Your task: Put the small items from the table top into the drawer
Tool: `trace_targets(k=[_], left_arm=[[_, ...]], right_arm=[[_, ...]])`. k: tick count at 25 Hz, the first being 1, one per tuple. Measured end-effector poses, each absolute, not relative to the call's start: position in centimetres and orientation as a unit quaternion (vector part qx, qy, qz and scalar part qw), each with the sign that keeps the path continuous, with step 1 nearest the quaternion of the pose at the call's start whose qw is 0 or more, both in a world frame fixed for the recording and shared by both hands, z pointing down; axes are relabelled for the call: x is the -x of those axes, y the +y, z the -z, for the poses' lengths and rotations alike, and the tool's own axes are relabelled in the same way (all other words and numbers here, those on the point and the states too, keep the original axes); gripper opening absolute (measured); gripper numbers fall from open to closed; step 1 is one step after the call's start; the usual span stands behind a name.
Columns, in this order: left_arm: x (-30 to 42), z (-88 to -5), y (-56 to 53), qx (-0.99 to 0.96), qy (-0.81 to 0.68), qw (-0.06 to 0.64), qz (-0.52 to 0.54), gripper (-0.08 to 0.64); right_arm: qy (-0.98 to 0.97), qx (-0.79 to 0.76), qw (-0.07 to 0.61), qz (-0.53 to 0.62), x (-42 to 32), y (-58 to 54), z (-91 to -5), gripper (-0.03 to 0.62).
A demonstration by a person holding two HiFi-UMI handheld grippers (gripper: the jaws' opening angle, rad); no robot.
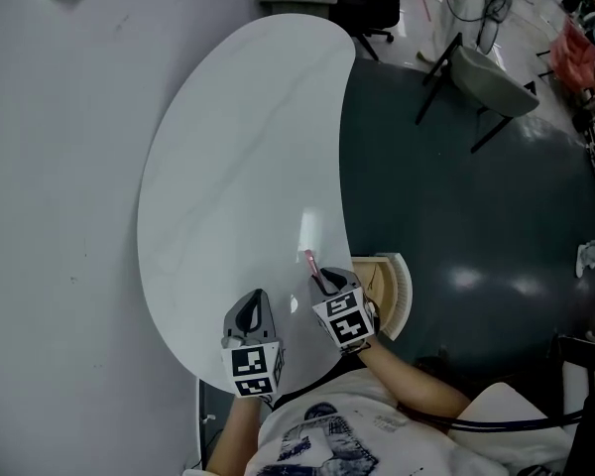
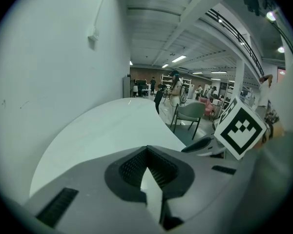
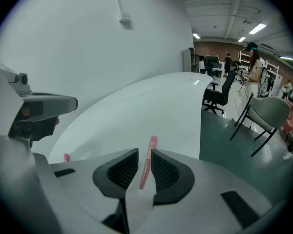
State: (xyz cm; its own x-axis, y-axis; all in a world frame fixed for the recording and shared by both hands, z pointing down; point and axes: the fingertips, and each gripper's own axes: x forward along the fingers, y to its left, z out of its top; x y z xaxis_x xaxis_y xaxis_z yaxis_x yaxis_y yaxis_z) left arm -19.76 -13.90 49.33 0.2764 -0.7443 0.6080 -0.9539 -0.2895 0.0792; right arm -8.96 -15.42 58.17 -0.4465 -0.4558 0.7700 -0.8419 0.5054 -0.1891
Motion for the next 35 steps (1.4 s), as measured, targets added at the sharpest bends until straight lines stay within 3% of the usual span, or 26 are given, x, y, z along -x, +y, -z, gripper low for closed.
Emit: trace_targets(k=[16, 35], left_arm=[[19.8, -50.6, -17.5, -0.751, -0.564, 0.235, -0.250, 0.034], [20.4, -46.6, -13.5, -0.777, -0.551, 0.205, -0.222, 0.034]], right_arm=[[-0.785, -0.387, 0.393, -0.282, 9.4, -16.7, -61.9, 0.072], [-0.781, -0.437, 0.347, -0.282, 8.0, -14.1, -56.1, 0.060]])
